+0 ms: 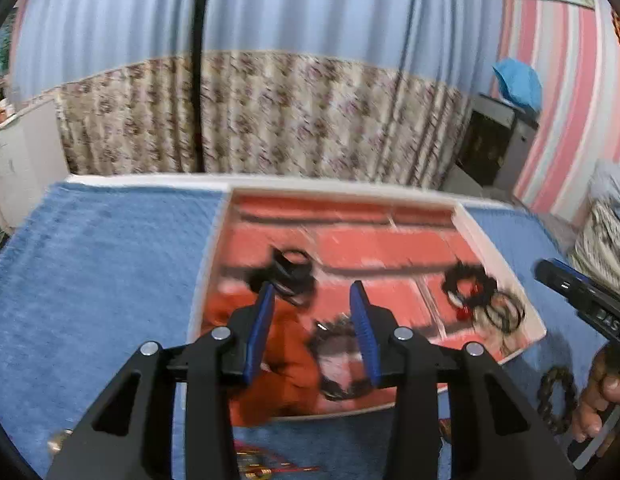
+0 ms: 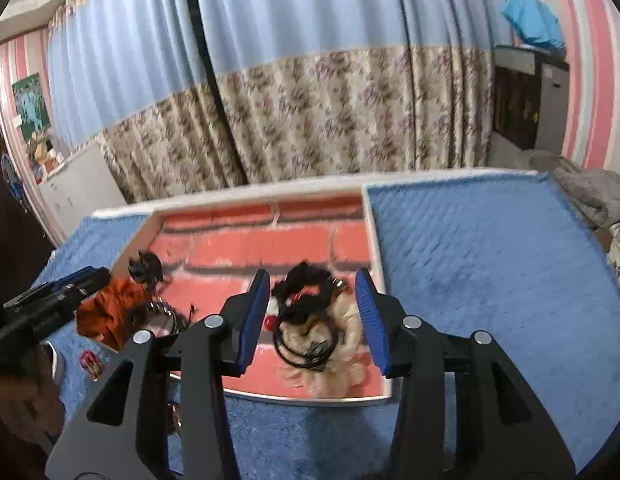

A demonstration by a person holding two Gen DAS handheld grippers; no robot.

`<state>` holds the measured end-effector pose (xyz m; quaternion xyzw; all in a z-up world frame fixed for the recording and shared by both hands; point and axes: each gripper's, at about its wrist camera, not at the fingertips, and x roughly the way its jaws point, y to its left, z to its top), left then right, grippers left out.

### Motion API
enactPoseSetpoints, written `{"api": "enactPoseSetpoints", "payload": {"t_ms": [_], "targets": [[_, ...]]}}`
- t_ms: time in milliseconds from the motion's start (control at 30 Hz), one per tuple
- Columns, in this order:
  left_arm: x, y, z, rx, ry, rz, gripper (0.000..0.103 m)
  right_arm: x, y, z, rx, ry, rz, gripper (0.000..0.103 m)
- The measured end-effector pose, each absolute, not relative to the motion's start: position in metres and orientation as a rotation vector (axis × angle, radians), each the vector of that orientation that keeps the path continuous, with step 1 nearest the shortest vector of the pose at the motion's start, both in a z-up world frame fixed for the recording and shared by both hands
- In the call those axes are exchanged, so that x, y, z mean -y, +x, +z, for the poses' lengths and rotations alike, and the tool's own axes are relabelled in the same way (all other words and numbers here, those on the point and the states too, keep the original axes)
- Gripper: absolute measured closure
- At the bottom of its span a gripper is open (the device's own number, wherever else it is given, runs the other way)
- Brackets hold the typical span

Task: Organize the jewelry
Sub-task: 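Release the braided bracelet into the tray with the left tool while the right tool releases the red-bead tie, then grasp the white-band watch with the left tool while the right tool grasps the wooden bead bracelet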

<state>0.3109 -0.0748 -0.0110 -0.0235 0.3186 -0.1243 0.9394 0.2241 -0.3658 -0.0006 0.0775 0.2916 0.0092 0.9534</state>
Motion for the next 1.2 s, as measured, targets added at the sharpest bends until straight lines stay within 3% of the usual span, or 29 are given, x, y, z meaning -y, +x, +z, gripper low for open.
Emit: {"api": "enactPoseSetpoints", "payload": {"t_ms": [300, 733, 1200], "targets": [[-0.008, 0.256, 0.029, -0.585, -0.039, -0.145, 0.060, 0.406, 0.152, 0.021, -0.559, 0.109, -0.059, 0.055], [-0.064, 0.166, -0.037, -0.697, -0.026, -0.073, 0.058, 0.431, 0.071, -0.044, -0.687, 0.122, -0.129, 0.051], [-0.084, 0.180, -0.048, -0.747, -0.089, -0.028, 0.058, 0.415, 0.065, -0.054, -0.711, 0.116, -0.097, 0.051]]}}
